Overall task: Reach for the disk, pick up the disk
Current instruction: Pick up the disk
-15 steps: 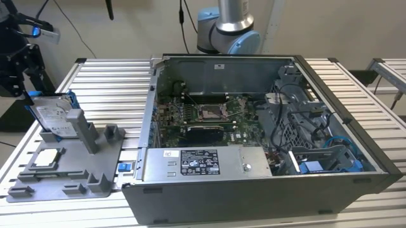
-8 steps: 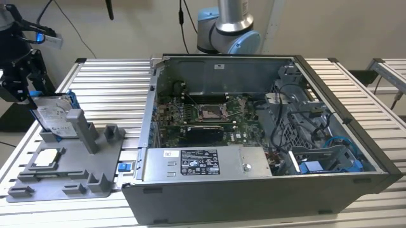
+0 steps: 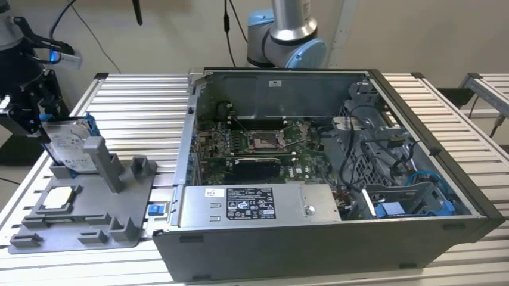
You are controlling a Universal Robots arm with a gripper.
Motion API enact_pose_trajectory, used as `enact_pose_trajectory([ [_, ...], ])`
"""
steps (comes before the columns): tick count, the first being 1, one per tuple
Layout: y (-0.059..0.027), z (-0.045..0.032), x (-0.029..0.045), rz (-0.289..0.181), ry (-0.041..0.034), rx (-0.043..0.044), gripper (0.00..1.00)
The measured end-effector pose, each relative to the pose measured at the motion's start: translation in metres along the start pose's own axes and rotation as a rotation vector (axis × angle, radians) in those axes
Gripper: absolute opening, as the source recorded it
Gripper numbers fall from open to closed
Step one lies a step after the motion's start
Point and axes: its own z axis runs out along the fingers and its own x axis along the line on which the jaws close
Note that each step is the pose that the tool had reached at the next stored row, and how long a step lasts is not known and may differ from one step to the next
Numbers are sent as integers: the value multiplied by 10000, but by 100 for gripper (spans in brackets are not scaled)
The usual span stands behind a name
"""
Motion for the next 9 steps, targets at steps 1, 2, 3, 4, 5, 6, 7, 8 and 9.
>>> enact_pose_trajectory([
  [1,-1,18,0,-1,-7,6,100],
  [2,-1,36,0,-2,-14,13,100],
  [3,-1,54,-1,-2,-24,20,100],
  [4,-1,70,-1,-3,-33,26,100],
  [5,-3,84,0,-5,-38,27,100],
  [6,-3,101,0,-5,-39,27,100],
  [7,-3,119,0,-4,-39,27,100],
  [8,-3,137,0,-4,-39,26,100],
  [9,1,156,0,-5,-39,26,100],
])
